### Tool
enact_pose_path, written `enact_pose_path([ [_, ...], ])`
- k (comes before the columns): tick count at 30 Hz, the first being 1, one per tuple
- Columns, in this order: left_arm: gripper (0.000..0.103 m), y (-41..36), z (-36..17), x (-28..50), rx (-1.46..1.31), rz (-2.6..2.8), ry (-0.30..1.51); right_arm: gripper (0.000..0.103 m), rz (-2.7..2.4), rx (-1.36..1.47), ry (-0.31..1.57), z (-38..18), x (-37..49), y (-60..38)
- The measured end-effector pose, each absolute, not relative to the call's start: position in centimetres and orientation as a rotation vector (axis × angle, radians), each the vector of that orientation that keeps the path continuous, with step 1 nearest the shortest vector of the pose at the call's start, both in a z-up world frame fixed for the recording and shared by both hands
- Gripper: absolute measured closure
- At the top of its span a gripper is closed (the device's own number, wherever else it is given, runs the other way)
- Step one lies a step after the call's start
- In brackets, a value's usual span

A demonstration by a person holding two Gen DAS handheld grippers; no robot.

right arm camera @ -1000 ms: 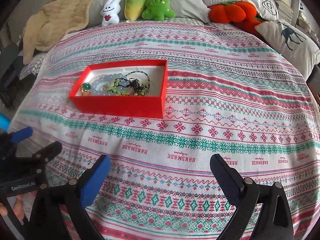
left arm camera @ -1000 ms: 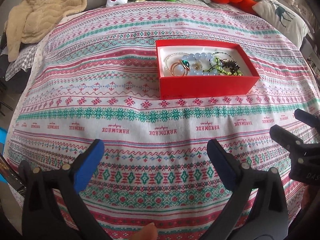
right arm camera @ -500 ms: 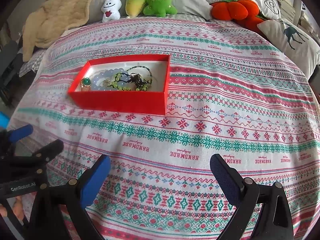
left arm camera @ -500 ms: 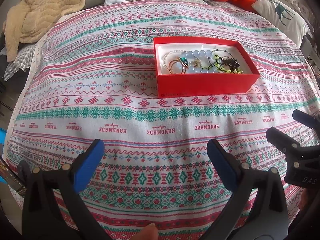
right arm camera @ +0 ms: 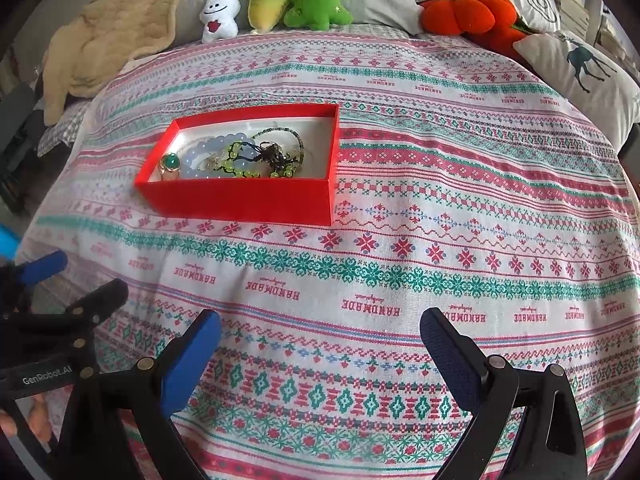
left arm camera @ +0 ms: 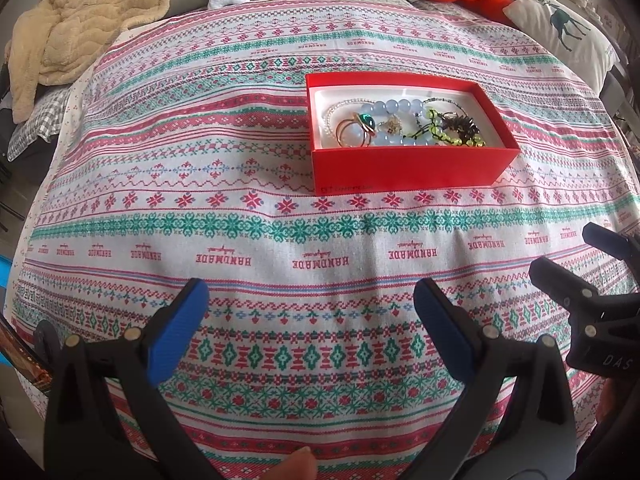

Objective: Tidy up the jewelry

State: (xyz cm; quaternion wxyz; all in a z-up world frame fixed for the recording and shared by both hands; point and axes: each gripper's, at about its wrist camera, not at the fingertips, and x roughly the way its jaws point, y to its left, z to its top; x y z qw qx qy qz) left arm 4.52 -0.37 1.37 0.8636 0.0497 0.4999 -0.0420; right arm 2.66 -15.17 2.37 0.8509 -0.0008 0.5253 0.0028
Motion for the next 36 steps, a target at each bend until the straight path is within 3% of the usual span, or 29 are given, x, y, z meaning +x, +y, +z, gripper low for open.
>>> enact_pose_path([
  [36,0.001,-0.69,1.35,4.71,0.101,-0.091,1.042,0.002,-0.001,0.014,1.121,1.99,2.66,-15.28],
])
